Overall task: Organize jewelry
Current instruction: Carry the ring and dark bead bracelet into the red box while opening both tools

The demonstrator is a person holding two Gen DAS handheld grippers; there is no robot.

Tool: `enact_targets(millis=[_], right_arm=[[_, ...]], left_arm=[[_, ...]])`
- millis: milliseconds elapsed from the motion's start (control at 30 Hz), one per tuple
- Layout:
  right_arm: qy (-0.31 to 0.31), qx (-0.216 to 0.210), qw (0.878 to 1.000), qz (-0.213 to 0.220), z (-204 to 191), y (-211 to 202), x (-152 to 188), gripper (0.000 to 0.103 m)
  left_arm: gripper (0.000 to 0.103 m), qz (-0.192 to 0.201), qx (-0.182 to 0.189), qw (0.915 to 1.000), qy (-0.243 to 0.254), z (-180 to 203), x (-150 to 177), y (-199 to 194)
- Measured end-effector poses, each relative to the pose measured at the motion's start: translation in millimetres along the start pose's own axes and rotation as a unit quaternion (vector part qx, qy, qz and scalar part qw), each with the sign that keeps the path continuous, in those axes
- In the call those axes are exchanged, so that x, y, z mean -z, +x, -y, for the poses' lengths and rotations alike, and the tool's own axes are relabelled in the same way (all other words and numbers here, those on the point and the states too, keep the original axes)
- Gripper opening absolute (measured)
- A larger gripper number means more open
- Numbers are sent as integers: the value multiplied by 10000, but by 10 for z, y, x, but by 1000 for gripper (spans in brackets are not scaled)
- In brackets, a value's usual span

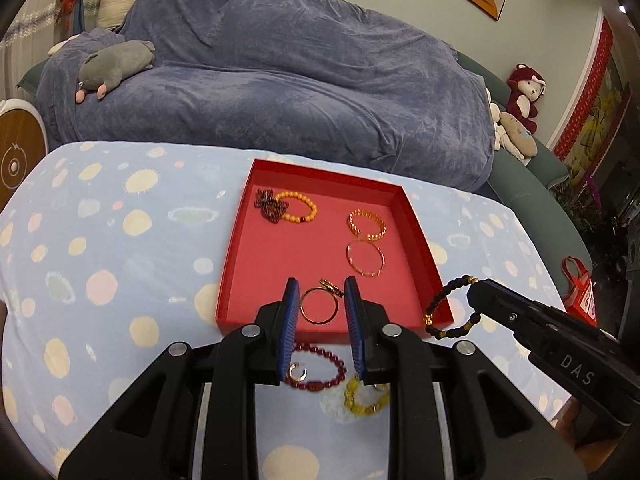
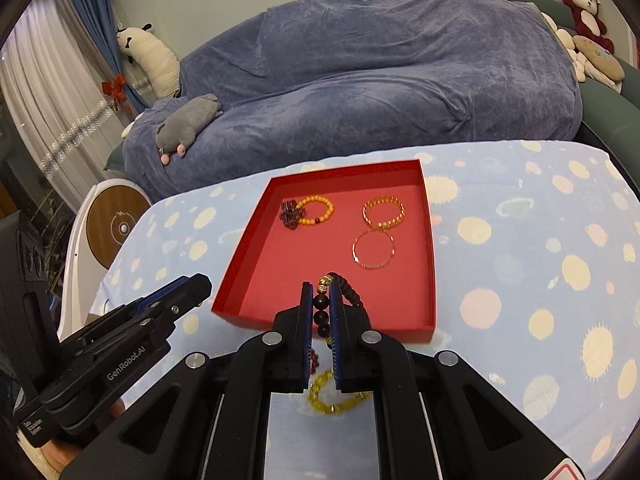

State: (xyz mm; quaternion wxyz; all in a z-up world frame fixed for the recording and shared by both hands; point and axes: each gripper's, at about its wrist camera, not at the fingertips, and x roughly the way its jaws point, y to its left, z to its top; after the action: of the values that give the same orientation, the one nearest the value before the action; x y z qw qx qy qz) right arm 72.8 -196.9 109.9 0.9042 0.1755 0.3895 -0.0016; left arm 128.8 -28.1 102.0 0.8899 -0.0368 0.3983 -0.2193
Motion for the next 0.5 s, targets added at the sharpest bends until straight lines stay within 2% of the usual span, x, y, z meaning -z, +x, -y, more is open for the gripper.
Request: enact_targets(millis=[100,233,500], right_arm=[[64,-70,9999,41,7,186,-165,8],[341,-245,9990,-162,83,503,-234,8],[332,29,9966,-753,245,1037,-51,8]], left_arm=[[23,12,-23,10000,-15,-15,-167,188],[23,-98,-81,9999,20,-34,-275,468],[23,-607,-184,9980,1,-134,-136,982]])
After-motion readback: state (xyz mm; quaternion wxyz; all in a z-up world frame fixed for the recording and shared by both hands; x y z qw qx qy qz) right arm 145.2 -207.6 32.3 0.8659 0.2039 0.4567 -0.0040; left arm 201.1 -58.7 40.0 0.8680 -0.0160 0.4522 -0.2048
